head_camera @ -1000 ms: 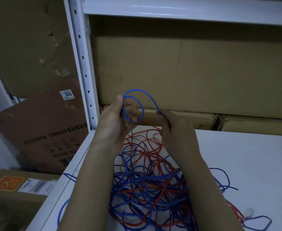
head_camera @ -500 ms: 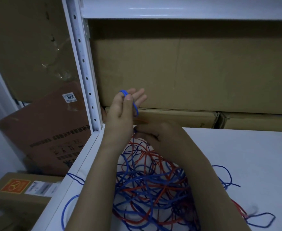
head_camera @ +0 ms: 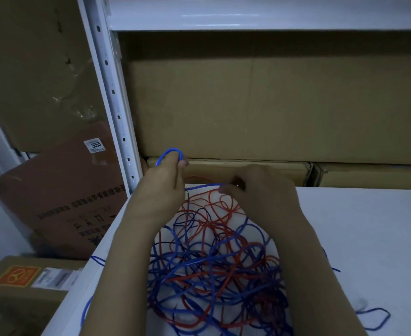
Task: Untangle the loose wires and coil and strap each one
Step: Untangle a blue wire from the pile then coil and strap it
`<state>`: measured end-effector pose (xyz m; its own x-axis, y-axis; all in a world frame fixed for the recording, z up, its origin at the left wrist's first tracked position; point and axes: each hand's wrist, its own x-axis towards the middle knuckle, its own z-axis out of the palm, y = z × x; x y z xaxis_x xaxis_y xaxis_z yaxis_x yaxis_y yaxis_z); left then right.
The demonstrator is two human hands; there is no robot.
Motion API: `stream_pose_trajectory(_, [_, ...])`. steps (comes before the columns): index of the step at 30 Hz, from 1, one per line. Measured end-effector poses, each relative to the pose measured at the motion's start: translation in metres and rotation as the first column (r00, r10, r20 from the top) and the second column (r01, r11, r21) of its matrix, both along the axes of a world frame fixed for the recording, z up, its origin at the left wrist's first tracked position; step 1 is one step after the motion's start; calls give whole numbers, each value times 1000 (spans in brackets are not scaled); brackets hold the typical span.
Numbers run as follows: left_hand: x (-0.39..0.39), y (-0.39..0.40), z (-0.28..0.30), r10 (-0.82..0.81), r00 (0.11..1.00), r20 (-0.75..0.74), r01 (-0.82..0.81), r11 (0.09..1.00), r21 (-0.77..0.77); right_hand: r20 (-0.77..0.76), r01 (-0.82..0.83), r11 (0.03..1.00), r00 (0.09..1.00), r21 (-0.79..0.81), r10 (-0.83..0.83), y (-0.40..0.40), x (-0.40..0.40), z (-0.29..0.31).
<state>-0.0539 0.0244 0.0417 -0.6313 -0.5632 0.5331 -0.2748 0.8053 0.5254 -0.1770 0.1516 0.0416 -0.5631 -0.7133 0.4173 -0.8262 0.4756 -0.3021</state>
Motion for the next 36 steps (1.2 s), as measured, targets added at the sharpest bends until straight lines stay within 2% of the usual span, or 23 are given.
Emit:
stream_pose_trajectory(4, [-2, 5, -1, -115, 993, -2, 114, 988, 103, -61, 102, 975, 991, -196, -116, -2, 1, 4])
stream_pose_trajectory(7, [-5, 10, 1, -260, 963, -66, 268, 931, 247, -77, 126, 938, 984, -323, -159, -4, 3, 3])
stream_pose_trajectory(9, [-5, 11, 2, -370, 922, -118, 386, 840, 382, -64, 60, 893, 993, -446, -99, -5, 4, 2])
stream_pose_trajectory(11, [-3, 12, 3, -465, 863, -197, 495, 704, 509, -85, -13, 869, 996, -494, -33, -7, 6, 1])
stream_pose_trajectory(13, [0, 14, 5, -519, 796, -313, 589, 543, 598, -103, -61, 880, 995, -471, 14, -8, 6, 0])
stream_pose_trajectory(16, [-2, 16, 8, -464, 699, -544, 705, 318, 634, -97, -122, 902, 991, -415, 90, -8, 7, 0])
stream_pose_trajectory(19, [-8, 17, 10, -302, 623, -721, 781, 210, 588, -20, -171, 970, 985, -173, 171, -11, 12, -1])
stream_pose_trajectory(22, [-10, 14, 12, -119, 562, -819, 825, 160, 543, 91, -266, 963, 959, -50, 270, -17, 21, -5])
stream_pose_trajectory(26, [-11, 8, 11, 56, 516, -855, 823, 246, 512, 227, -373, 926, 898, -63, 377, -22, 30, -9])
stream_pose_trajectory(30, [-12, 3, 10, 153, 499, -853, 753, 412, 514, 495, -433, 892, 751, -132, 437, -20, 32, -8])
stream_pose_trajectory(32, [-13, 0, 7, 149, 544, -826, 656, 538, 529, 542, -444, 883, 709, -153, 451, -20, 34, -8])
stream_pose_trajectory(34, [-13, 0, 4, 102, 656, -748, 483, 705, 519, 592, -422, 883, 666, -204, 455, -20, 37, -8])
stream_pose_trajectory(36, [-13, 2, 2, 44, 743, -668, 344, 831, 437, 704, -363, 877, 529, -315, 473, -22, 37, -7])
